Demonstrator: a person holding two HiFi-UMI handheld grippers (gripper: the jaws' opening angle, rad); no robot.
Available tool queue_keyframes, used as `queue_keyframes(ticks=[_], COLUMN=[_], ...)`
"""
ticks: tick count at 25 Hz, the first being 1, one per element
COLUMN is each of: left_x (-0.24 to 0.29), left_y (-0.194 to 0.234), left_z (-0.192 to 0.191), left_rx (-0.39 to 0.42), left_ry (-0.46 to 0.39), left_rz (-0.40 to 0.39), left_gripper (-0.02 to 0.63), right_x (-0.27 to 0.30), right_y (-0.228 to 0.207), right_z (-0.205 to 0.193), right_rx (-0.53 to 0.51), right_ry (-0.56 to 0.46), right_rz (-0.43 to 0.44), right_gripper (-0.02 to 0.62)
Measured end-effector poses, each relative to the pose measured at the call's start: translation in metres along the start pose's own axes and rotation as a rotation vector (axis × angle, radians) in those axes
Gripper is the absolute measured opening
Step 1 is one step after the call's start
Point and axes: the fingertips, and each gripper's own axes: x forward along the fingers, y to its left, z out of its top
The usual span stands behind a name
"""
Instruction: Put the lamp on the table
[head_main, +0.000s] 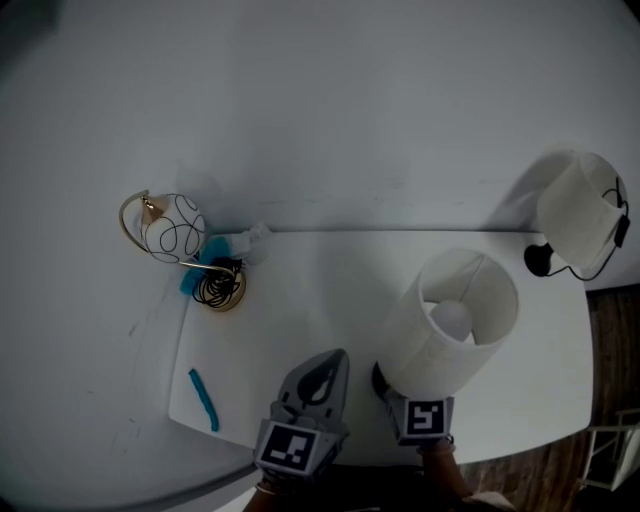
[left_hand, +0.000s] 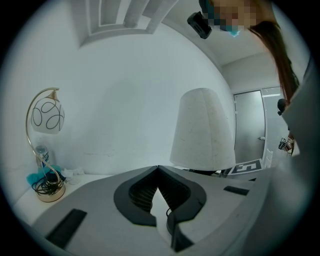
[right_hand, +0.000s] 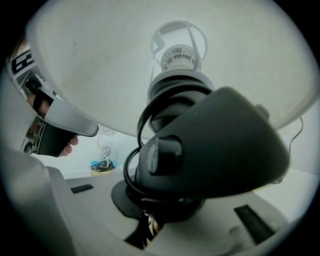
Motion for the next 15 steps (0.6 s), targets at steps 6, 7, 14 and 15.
queue_keyframes(ticks=[6, 7, 14, 15], left_x=[0.0059, 0.0062, 0.0066, 0.0063], left_y=[-0.0005, -0.001, -0.0032, -0.0037], left_z=[-0.0022, -0.0027, -0.0038, -0.0043], left_rx=[0.008, 0.008, 0.013, 0.014], left_ry=[0.012, 0.012, 0.012, 0.013], left_rz=[-0.007, -0.009, -0.015, -0.015], left_gripper=[-0.008, -0.008, -0.008, -0.008], right_x=[0.0028, 0.0024, -0.0006, -0.0014], right_y=[-0.0017, -0.0014, 0.0052, 0.0063], right_z=[-0.003, -0.0031, -0.0075, -0.0088], right_rx=[-0.02, -0.019, -0.047, -0.052], right_ry=[-0.008, -0.009, 0.0, 0.003], right_rz=[0.005, 0.006, 0.016, 0.018], right_gripper=[0.031, 0.031, 0.032, 0.034])
